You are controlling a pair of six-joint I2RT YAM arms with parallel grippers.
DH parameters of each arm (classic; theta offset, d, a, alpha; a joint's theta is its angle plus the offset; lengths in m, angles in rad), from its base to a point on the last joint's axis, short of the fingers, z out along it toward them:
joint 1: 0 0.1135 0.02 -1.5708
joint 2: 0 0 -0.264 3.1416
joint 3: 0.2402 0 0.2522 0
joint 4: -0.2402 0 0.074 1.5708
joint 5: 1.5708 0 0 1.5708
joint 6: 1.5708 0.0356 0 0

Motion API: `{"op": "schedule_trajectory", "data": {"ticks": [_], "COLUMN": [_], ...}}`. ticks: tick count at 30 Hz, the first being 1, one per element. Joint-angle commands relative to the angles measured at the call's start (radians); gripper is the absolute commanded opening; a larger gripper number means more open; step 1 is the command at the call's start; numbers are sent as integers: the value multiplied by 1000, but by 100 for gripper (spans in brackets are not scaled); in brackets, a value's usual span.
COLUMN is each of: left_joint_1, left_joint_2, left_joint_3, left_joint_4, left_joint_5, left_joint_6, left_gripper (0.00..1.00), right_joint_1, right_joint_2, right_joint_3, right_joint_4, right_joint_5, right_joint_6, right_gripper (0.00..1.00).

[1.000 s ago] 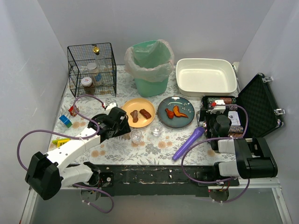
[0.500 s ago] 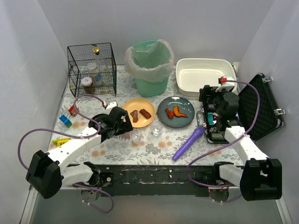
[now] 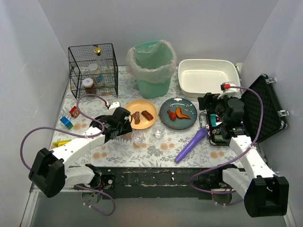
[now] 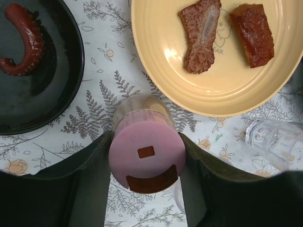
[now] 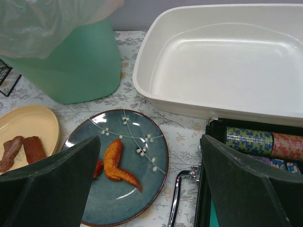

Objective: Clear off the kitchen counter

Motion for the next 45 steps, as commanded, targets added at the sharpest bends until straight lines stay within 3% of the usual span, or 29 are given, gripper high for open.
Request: {"op": "schedule_trajectory", "data": {"ticks": [1, 3, 5, 6, 13, 20, 23, 29, 37, 45], "left_joint_1": [-2, -4, -2, -1, 70, 384, 436, 487, 552, 558], "left_joint_2": [-5, -18, -30, -34, 4, 85, 155, 307, 481, 558], "left_joint_3": [37, 59, 85, 105, 324, 491, 525, 591, 696, 696], "left_joint_4": [8, -5, -19, -31, -16, 139, 226, 384, 409, 439], "left_joint_5": [-42, -52, -82, -119, -233, -30, 4, 5, 31, 60], "left_joint_6": [30, 35, 47, 61, 239, 337, 360, 406, 454, 480], "left_gripper": [38, 23, 2, 0, 0, 0, 0, 0, 0, 0], "right_joint_1": [5, 5, 3, 6, 34, 126, 154, 215, 321, 451], "right_joint_2": [-29, -30, -35, -40, -90, -141, -145, -164, -208, -101], "right_joint_3": [-15, -17, -12, -9, 55, 81, 89, 114, 129, 163], "right_joint_4": [10, 6, 1, -3, -89, -194, -259, -417, -525, -550], "right_joint_5": [-49, -57, -79, -95, -77, 10, 12, 33, 18, -11], "right_joint_6": [23, 23, 17, 11, 44, 50, 75, 123, 170, 120], "right_gripper": [95, 94, 92, 91, 89, 93, 92, 91, 90, 79]}}
